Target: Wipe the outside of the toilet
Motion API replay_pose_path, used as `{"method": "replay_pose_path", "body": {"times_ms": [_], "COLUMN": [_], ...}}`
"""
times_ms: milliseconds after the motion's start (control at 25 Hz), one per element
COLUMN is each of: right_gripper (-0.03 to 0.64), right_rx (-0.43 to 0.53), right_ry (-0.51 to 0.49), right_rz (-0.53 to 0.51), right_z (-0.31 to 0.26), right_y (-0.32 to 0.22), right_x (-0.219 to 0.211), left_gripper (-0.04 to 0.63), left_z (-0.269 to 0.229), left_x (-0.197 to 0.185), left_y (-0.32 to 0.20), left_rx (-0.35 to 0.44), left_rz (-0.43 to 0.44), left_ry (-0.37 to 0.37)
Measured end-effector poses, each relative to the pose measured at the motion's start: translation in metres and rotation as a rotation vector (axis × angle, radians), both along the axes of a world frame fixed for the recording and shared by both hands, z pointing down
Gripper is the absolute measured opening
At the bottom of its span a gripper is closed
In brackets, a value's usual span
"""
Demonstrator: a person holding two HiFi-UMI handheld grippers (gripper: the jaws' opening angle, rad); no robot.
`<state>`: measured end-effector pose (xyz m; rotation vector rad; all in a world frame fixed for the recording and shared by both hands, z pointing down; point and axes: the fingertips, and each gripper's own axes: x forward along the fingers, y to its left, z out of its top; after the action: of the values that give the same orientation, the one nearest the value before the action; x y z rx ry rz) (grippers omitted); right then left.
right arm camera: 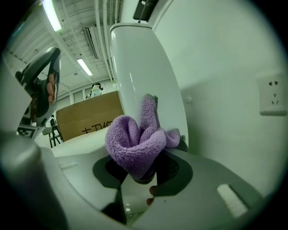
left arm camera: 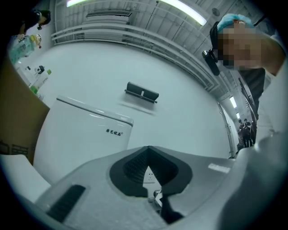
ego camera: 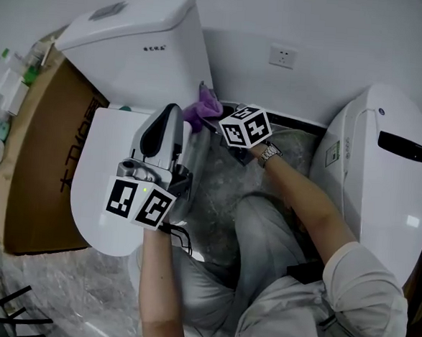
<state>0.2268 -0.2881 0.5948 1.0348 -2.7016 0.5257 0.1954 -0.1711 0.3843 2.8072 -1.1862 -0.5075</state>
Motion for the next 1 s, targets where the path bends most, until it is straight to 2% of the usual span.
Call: {"method": "replay_pose_path", "body": {"times_ms": [80,160,240,320,480,640,800,1000], "right_gripper": [0.135,0.135,0.135,0.135,0.137,0.137,0.138,0.138], "right_rx": [0.01,0.045,0.102,0.179,0.315,0.387,0.409,0.397], "right_ry": [-0.041,-0.146,-0.237,-0.276,-0.283,-0.261,-0.228,-0.279], "right_rz": [-0.009,-0.014,-0.036,-0.064,-0.11,-0.128,-0.132,-0.141], "right_z": [-0.018,-0.053,-0.096,-0.143,-0.224,-0.275,-0.293,-0.29], "right_y": [0.002,0.001,-0.001,-0.004,-0.013,-0.024,-0.035,-0.041], "right_x": [0.006,0.015,0.023,0.028,0.036,0.041,0.036,0.034], "left_gripper": [0.005,0.005,0.005,0.005,0.005,0.005,0.005,0.005], "left_z": [0.001,0.001,0.0,0.002,0.005,0.005,0.007,0.009], "left_x": [0.001,0.002,0.002,0.003,0.005,0.005,0.006,0.008], "left_y": [0.001,0.001,0.0,0.0,0.0,-0.001,-0.001,-0.002], "left_rx": [-0.001,-0.001,0.0,-0.002,-0.008,-0.012,-0.016,-0.018], "left_rz": [0.003,0.004,0.005,0.006,0.007,0.011,0.012,0.015], "left_ry": [-0.004,-0.004,-0.001,-0.004,-0.012,-0.007,-0.012,-0.016]}}
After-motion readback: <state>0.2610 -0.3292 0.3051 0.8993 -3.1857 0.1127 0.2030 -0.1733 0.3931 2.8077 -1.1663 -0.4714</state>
